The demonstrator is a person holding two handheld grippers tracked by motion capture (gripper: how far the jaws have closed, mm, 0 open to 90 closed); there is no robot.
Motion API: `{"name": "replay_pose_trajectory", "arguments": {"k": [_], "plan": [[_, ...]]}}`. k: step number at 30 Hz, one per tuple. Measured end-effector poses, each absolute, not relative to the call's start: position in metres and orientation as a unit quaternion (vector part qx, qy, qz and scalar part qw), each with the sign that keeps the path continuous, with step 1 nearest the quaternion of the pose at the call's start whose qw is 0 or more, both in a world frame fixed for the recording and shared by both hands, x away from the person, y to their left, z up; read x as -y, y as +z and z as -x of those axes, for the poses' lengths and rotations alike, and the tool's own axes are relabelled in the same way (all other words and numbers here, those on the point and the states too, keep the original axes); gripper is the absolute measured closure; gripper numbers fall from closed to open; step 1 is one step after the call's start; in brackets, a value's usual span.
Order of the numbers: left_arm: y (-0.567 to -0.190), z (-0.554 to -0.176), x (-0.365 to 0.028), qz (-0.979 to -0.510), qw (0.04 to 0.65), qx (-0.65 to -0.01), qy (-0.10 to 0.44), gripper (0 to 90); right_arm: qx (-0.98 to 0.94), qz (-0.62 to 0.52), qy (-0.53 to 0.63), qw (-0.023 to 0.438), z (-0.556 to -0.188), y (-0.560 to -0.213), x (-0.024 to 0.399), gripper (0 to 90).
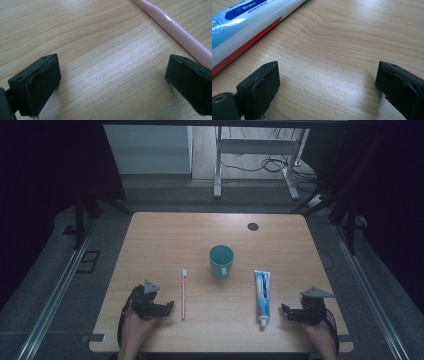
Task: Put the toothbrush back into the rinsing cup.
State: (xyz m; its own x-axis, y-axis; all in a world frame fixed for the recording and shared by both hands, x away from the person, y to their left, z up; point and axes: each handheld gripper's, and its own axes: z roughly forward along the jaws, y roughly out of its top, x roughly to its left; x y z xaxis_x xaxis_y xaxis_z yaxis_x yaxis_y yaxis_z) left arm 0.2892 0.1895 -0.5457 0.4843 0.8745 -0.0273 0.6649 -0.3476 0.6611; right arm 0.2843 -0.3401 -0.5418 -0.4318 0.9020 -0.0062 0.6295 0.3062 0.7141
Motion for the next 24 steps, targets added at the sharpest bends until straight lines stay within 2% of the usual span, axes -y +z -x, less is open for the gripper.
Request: {"name": "replay_pose_trajectory", "arguments": {"k": [17,20,22,24], "plan": [[-0.5454,-0.2887,-0.1909,-0.802,0.315,-0.478,0.172,2.7,-0.781,-0.490,0.326,0.209,-0.2848,-0.5419,0.3395,5.0],[-0.5443,-0.2879,-0.1920,-0.801,0.318,-0.476,0.175,7.4,-0.781,-0.491,0.326,0.208,-0.2850,-0.5419,0.3393,5.0],[-0.5427,-0.2868,-0.1924,-0.801,0.319,-0.475,0.174,14.2,-0.780,-0.491,0.326,0.208,-0.2850,-0.5419,0.3393,4.9],[-0.5424,-0.2866,-0.1922,-0.801,0.319,-0.475,0.174,15.2,-0.781,-0.491,0.326,0.208,-0.2850,-0.5419,0.3393,4.9]]}}
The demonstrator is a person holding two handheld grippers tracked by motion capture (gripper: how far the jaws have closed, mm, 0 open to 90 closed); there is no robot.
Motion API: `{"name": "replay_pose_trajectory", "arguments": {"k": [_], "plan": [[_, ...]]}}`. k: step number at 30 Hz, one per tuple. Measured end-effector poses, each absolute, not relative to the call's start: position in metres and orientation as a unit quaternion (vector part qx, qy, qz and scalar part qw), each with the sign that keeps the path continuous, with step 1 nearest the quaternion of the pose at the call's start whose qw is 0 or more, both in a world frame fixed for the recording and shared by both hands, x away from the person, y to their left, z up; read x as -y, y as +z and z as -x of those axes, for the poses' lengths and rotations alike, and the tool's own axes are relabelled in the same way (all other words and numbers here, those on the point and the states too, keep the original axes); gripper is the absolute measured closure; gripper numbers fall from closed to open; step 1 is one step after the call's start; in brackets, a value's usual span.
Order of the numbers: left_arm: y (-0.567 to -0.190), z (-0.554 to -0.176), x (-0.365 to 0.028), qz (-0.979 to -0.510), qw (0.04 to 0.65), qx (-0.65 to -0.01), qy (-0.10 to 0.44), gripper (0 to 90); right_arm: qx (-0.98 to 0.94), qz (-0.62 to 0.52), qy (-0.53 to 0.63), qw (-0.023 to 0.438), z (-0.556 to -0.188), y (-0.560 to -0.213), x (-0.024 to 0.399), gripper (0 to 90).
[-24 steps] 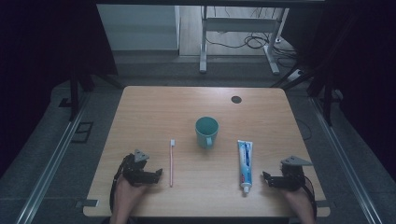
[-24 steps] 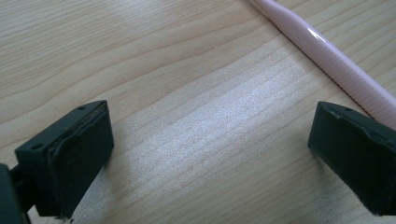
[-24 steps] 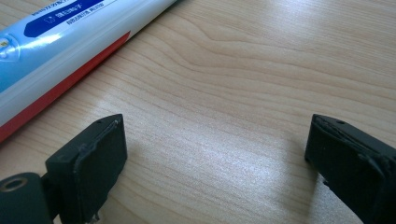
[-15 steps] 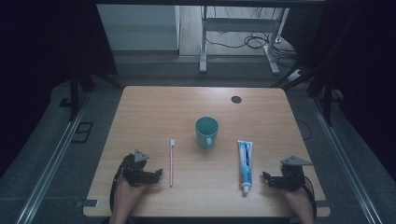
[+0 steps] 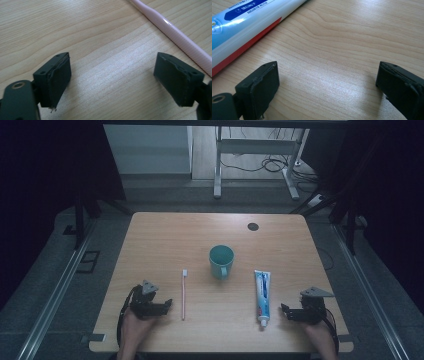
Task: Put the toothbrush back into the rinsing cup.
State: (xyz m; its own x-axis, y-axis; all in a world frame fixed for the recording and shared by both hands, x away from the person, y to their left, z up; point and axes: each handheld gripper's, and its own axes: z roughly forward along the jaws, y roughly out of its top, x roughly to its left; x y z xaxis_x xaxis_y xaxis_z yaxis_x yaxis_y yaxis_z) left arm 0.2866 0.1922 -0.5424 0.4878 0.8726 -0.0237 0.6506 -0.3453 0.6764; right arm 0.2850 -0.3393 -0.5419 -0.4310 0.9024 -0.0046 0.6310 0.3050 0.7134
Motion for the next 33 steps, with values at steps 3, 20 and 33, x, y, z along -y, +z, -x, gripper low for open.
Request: {"name": "replay_pose_trajectory", "arguments": {"k": [3,20,33], "plan": [[-0.541,-0.286,-0.192,-0.803,0.316,-0.472,0.181,20.1,-0.781,-0.491,0.326,0.208,-0.285,-0.542,0.339,4.9],[-0.525,-0.281,-0.194,-0.801,0.342,-0.462,0.168,80.1,-0.781,-0.492,0.326,0.207,-0.285,-0.542,0.339,4.6],[-0.516,-0.276,-0.183,-0.810,0.362,-0.433,0.159,89.6,-0.781,-0.492,0.325,0.208,-0.286,-0.542,0.338,4.3]]}}
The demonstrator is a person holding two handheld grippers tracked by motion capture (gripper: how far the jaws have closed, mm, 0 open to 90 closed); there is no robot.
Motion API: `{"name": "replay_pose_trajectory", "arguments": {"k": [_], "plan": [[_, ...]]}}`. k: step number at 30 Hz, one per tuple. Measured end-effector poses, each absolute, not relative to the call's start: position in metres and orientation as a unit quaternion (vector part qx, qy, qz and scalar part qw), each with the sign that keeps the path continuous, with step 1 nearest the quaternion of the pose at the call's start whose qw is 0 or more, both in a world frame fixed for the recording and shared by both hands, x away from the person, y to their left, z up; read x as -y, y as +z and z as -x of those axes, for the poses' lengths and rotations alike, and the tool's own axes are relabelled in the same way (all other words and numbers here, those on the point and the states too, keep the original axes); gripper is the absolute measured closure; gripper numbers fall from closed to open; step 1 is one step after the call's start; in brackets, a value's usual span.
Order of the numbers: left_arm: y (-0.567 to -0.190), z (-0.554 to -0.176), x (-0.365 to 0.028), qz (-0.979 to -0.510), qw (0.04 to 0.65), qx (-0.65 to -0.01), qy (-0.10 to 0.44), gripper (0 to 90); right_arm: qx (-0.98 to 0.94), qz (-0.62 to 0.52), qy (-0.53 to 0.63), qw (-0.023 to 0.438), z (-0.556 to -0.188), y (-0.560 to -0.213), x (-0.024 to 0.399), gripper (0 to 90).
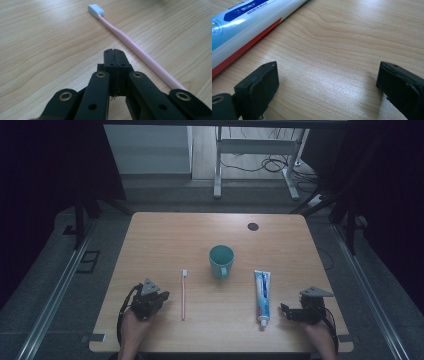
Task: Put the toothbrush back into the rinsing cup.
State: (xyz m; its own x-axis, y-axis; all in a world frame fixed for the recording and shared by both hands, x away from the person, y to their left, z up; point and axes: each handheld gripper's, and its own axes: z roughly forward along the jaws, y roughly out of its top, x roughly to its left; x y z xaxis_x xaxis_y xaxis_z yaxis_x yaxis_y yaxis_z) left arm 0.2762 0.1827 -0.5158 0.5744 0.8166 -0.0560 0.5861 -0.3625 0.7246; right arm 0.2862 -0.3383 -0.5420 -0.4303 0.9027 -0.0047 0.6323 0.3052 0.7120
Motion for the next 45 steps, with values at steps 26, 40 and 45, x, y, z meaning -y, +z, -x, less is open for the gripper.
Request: {"name": "replay_pose_trajectory", "arguments": {"k": [26,40,45], "plan": [[-0.511,-0.278,-0.134,-0.837,0.365,-0.386,0.129,89.5,-0.781,-0.491,0.325,0.207,-0.288,-0.542,0.337,3.8],[-0.522,-0.281,-0.123,-0.853,0.340,-0.381,0.111,89.5,-0.781,-0.491,0.325,0.207,-0.288,-0.542,0.337,3.8],[-0.525,-0.281,-0.126,-0.855,0.328,-0.386,0.112,89.5,-0.781,-0.491,0.325,0.208,-0.288,-0.542,0.337,3.8]]}}
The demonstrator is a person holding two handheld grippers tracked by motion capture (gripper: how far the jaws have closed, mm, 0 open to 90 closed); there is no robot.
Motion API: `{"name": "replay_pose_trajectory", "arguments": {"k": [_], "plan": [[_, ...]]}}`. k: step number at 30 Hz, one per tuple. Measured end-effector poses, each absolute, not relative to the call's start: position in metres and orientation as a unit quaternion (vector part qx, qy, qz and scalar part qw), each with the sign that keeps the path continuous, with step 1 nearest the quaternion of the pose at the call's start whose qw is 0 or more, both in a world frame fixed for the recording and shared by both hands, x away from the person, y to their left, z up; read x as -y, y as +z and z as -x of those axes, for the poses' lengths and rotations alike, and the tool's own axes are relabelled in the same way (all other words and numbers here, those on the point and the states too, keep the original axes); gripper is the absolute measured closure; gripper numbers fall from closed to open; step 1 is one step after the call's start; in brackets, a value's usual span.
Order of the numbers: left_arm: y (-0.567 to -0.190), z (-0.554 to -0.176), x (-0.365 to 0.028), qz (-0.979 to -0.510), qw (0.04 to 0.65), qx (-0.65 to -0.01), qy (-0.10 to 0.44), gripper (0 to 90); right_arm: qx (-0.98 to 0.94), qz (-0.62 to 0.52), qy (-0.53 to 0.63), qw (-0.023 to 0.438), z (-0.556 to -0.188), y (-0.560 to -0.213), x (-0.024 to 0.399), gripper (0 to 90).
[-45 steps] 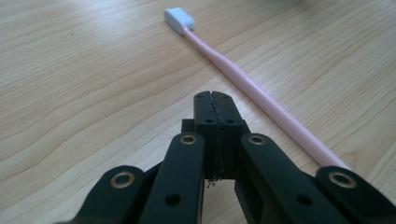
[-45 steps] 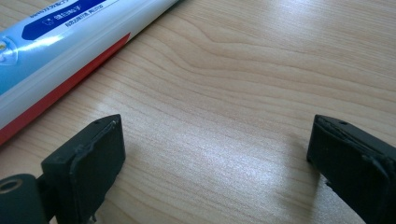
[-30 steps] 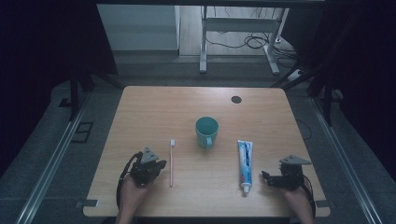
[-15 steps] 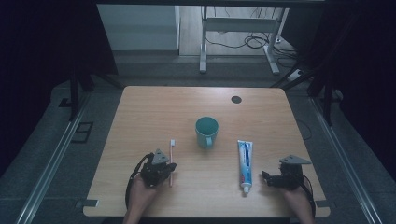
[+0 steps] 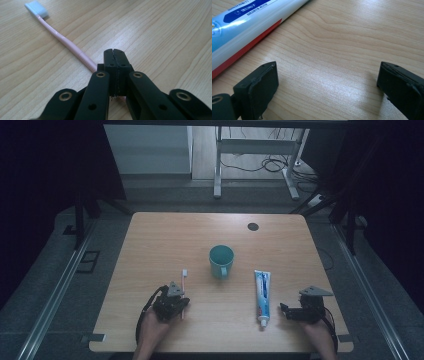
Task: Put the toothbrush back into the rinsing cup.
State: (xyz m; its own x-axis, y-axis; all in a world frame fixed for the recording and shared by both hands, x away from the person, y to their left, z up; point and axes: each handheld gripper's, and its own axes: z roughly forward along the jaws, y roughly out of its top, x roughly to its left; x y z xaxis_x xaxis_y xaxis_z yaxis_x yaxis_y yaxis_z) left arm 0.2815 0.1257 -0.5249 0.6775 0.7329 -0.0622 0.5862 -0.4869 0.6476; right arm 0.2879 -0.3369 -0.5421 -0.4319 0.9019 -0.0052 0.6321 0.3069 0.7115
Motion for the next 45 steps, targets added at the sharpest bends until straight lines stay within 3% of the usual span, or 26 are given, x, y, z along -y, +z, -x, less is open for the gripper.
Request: {"name": "replay_pose_trajectory", "arguments": {"k": [39,45], "plan": [[-0.526,-0.288,-0.166,-0.842,0.304,-0.425,0.134,88.9,-0.783,-0.489,0.325,0.207,-0.288,-0.542,0.337,3.7],[-0.524,-0.287,-0.167,-0.840,0.309,-0.426,0.133,84.8,-0.783,-0.489,0.325,0.207,-0.288,-0.542,0.337,3.7]]}}
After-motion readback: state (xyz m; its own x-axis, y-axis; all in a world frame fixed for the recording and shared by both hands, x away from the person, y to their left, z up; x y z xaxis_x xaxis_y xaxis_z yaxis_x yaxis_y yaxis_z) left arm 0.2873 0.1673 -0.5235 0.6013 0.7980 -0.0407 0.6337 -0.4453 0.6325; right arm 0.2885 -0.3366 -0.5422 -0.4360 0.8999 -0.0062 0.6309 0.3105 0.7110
